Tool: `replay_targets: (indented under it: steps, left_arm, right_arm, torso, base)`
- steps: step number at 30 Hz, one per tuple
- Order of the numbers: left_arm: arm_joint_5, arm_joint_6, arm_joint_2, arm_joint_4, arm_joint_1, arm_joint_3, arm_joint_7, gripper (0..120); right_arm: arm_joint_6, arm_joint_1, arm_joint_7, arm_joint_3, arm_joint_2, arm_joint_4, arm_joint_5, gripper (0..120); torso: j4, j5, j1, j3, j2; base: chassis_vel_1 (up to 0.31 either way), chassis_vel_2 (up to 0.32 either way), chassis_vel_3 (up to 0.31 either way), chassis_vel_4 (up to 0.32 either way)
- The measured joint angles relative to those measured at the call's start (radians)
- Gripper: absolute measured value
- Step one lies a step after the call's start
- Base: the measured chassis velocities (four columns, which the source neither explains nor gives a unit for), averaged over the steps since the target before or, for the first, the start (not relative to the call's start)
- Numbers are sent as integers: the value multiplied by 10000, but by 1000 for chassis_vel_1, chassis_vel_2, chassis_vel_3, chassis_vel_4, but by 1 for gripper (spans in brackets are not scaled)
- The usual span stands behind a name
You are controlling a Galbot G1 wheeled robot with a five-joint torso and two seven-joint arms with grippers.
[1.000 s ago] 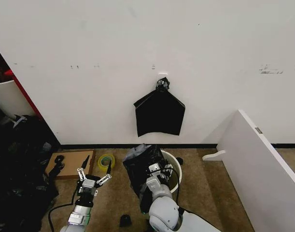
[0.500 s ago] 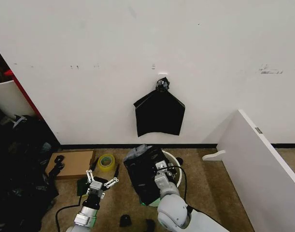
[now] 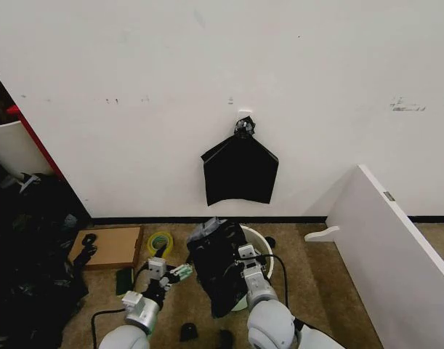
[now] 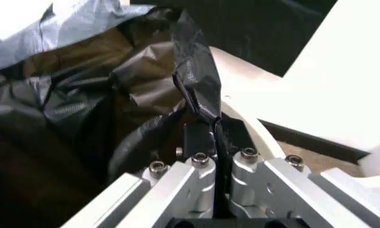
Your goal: Place the garbage bag over the trash bin.
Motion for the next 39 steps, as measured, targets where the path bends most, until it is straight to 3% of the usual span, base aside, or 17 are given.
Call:
replay_targets:
  steps: [3,4,9,14,32,39]
  left_arm:
    - [-123,901,-8,-159,-141,465,-573,100]
    - [-212,1586,-83,-256,-280,776,-1182,100]
    - [-471,2539,-434,-286,-671,1339,-2547,100]
    - [-771,3011,-865,-134,-1194,1664,-3174,100]
    - [-1867,4433,-1368,716,-2436,2126,-4182,99]
    - [-2121,4965,-1433,1055,-2814,2236,-4545,74]
  right_arm:
    - [254,27,-225,115,-12,-136,255,0]
    - [309,62,-255,131,-3,-219,414,0]
    - [342,119,-306,74,21,-299,453,0]
    - [418,152,-354,-60,31,-310,127,0]
    - [493,213,-435,-144,34,-367,-224,0]
    - [491,253,-426,-181,49,-408,-237,0]
  torso:
    - [-1,1,0,0,0]
    - [0,2,0,0,0]
    - [0,2,0,0,0]
    - [0,1,1,1,0]
    - [1,2,0,0,0]
    - [0,3,0,0,0]
  base:
    - [0,0,0,0]
    - [0,0,0,0]
    - [0,0,0,0]
    - [0,0,0,0]
    - [0,0,0,0]
    - [0,0,0,0]
